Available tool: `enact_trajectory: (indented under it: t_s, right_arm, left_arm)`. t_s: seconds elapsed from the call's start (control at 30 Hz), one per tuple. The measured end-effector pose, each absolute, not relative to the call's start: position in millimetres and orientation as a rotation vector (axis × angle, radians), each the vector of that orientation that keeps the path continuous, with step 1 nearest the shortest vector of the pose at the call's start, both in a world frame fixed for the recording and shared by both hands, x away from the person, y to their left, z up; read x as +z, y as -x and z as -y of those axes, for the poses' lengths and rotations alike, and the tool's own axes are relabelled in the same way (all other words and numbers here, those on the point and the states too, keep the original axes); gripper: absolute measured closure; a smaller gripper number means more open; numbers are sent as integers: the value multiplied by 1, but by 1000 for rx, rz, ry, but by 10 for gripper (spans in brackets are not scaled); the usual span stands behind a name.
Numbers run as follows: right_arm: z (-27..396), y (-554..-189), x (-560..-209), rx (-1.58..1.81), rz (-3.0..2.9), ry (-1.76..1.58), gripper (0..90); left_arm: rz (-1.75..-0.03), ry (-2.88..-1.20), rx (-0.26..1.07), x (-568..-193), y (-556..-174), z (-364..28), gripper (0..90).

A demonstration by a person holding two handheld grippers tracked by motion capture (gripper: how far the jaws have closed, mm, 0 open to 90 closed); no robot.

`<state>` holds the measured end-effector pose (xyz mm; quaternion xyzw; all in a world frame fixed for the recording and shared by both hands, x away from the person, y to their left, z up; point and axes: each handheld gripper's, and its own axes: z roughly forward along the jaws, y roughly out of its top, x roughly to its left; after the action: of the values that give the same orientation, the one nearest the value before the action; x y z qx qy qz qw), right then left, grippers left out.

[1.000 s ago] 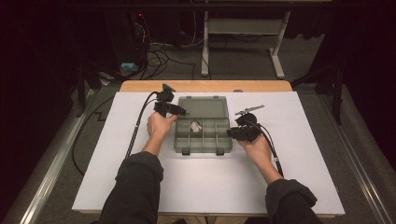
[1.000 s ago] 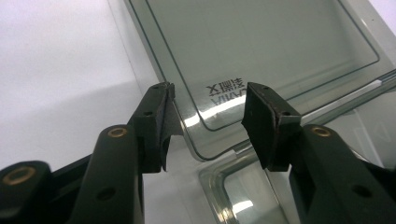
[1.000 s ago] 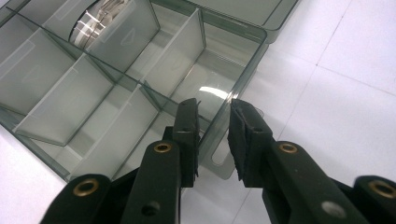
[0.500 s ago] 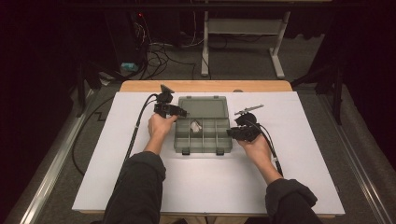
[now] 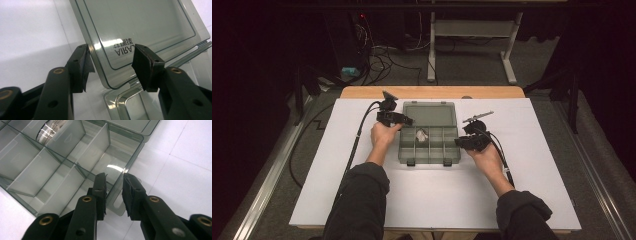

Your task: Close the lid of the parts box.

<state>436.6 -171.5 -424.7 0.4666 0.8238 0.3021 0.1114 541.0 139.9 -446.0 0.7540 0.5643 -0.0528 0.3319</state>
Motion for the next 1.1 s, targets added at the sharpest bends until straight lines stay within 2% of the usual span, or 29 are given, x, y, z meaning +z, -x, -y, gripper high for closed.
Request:
enact_trajectory:
  t_s: [0.63, 1.1]
  right_arm:
    - [171, -439, -423, 869, -2431, -1392, 734]
    - [171, -438, -423, 867, -2427, -1390, 734]
  left_arm:
    - [-1408, -1983, -10, -423, -529, -140, 565]
    - [-1330, -2086, 130, -405, -512, -133, 592]
